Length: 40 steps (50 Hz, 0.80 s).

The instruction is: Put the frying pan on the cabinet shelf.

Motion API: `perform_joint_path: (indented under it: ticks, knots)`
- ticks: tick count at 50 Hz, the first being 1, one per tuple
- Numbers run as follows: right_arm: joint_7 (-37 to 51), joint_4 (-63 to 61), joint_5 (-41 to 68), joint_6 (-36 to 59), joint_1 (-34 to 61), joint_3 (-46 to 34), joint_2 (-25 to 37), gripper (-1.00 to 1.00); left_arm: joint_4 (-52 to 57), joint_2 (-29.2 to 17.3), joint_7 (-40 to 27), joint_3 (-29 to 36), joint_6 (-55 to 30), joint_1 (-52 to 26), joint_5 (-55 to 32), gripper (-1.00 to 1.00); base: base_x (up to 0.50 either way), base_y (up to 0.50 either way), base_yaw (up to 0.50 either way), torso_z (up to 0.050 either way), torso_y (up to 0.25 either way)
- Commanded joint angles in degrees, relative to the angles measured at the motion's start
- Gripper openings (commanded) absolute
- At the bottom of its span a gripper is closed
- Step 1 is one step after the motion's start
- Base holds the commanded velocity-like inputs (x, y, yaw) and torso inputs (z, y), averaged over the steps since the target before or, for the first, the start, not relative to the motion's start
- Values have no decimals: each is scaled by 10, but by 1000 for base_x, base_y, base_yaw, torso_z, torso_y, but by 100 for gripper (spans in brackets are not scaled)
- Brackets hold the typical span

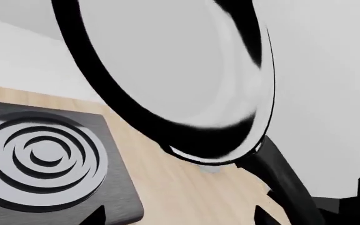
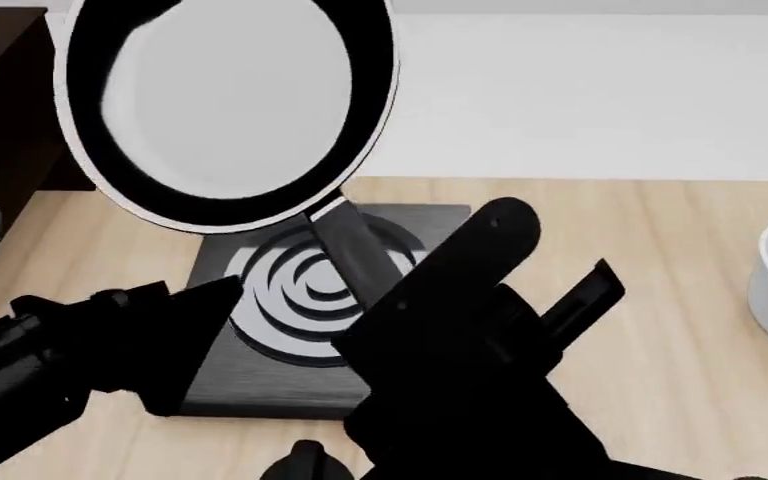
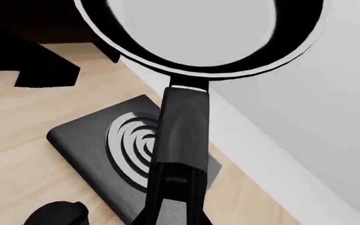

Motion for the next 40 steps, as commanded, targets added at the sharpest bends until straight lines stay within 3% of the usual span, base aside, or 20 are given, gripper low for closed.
perform_joint_path:
  ticks: [1, 17, 40]
  knots:
    - [12, -17, -48, -5, 23, -4, -1, -100, -28, 4, -27, -10, 5, -12, -59, 100, 0, 0, 0, 0, 0]
    - [13, -19, -49, -15, 26, -16, -4, -100, -20, 21, -110, 1, 25, 32, -177, 100, 0, 0, 0, 1, 2]
    - [11, -23, -61, -42, 11, -34, 5, -100, -28, 55, -109, 27, 51, 24, -185, 100, 0, 0, 0, 0, 1]
